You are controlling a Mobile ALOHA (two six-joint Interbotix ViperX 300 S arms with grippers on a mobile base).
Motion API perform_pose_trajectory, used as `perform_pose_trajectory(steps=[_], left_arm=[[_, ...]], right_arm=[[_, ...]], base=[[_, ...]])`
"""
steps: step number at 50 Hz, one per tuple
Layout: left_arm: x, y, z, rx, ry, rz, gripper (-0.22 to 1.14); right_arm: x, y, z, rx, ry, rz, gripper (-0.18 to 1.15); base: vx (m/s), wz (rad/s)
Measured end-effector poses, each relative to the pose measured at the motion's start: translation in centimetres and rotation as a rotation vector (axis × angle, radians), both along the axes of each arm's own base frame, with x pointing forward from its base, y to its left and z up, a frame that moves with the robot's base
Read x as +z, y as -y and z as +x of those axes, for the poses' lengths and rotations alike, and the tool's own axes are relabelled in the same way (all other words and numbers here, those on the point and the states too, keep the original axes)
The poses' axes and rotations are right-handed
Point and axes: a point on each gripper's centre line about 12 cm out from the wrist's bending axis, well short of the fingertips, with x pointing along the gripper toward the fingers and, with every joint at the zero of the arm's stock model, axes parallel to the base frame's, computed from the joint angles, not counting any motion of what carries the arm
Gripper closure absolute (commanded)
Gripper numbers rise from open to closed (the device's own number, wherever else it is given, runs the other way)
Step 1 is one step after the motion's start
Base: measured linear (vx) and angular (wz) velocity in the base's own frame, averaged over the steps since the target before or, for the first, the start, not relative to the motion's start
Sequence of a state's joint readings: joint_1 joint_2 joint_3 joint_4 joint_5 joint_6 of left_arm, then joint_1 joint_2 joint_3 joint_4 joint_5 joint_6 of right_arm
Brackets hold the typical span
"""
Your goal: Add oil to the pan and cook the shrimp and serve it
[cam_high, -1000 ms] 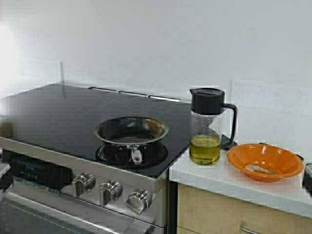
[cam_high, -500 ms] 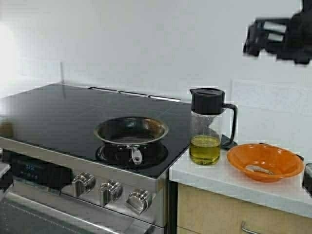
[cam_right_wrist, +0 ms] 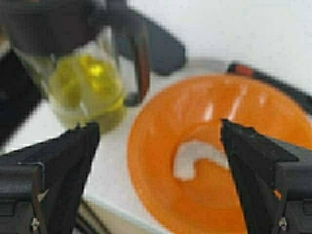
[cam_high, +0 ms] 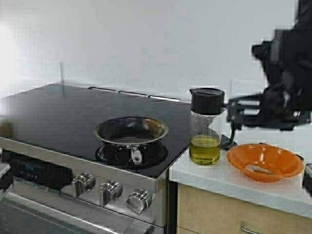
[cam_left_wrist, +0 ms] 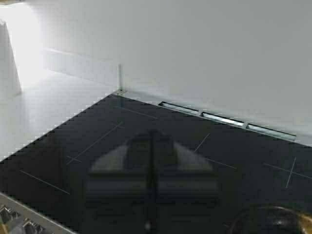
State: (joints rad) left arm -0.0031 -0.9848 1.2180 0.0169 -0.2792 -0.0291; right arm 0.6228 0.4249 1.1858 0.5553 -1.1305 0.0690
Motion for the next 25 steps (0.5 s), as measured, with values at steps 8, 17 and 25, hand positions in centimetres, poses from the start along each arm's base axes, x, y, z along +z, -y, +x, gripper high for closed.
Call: perform_pose_trajectory(steps=[8, 17, 25], left_arm=[[-0.1, 0.0, 0.0, 0.000, -0.002, -0.002, 0.89], [-0.2, 0.0, 0.0, 0.000, -0.005, -0.002, 0.89], [-0.2, 0.0, 0.0, 0.000, -0.005, -0.002, 0.89]], right_arm=[[-1.8, -0.6, 1.3, -0.017, -0.005, 0.000, -0.05], [-1.9, -2.0, 3.3, -0.017, 0.039, 0.017, -0.05], [-2.3, -2.1, 5.3, -0.053, 0.052, 0.036, -0.05]], base=[[0.00, 0.00], [0.00, 0.00], [0.00, 0.00]])
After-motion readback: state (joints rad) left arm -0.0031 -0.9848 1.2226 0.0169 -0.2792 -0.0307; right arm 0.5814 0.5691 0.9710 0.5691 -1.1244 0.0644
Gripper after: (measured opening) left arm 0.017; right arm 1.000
